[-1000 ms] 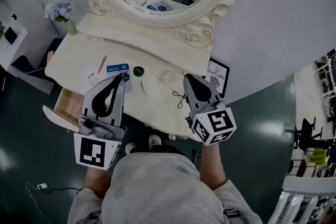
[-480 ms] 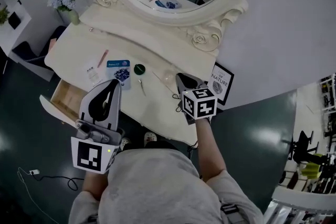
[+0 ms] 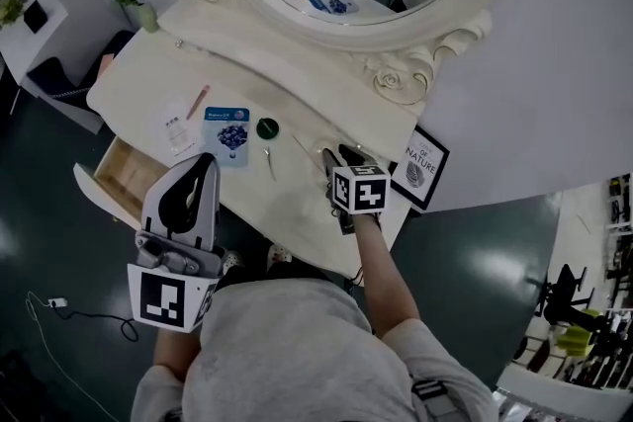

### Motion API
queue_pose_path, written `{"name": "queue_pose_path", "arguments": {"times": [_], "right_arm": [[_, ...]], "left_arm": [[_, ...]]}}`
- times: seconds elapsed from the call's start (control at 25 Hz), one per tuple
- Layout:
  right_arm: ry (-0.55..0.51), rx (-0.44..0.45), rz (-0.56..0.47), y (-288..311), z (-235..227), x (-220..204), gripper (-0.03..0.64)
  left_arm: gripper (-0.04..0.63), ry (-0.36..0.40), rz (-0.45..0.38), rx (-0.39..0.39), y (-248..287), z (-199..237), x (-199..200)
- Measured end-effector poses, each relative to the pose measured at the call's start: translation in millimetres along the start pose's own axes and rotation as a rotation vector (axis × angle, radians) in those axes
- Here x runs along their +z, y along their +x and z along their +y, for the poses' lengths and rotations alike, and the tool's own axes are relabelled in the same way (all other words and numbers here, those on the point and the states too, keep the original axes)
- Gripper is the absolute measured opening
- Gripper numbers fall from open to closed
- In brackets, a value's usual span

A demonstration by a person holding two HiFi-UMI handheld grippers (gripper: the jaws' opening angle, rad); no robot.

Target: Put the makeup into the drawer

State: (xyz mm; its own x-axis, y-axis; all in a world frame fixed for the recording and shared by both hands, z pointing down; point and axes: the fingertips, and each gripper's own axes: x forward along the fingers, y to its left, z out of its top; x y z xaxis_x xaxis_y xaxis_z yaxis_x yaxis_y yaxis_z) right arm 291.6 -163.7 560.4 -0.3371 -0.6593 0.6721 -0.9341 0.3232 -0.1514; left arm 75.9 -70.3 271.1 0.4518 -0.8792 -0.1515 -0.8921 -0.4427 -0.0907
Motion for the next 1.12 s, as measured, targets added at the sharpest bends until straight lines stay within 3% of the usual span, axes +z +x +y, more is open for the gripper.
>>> {"name": "queue_pose_path", "arguments": {"times": [0.32, 0.6, 0.76, 0.92, 1.12], "right_arm": [[0.081, -0.046, 0.053, 31.1, -9.2, -15.5, 0.219], [0.065, -0.033, 0.074, 41.4, -6.6, -14.2, 0.221], [0.154, 0.011, 0.066, 44.7, -6.8, -17.4, 0.165], [0.121, 0.008, 0.02, 41.5, -7.1, -11.9, 0.074], [0.122, 0.05, -0.074, 27.4, -0.5, 2.8, 0.05]], "left_arm": [[0.014, 0.004, 0.03, 0.043, -3.7, 6.8, -5.7], [0.014, 0.009, 0.044, 0.077, -11.2, 11.0, -8.1], [0.014, 0.014, 0.049, 0.096, -15.3, 12.2, -8.8], [0.014, 0.021, 0.049, 0.117, -19.0, 13.4, -6.4], [0.014, 0.032, 0.048, 0.145, -23.7, 13.9, -4.8]]}}
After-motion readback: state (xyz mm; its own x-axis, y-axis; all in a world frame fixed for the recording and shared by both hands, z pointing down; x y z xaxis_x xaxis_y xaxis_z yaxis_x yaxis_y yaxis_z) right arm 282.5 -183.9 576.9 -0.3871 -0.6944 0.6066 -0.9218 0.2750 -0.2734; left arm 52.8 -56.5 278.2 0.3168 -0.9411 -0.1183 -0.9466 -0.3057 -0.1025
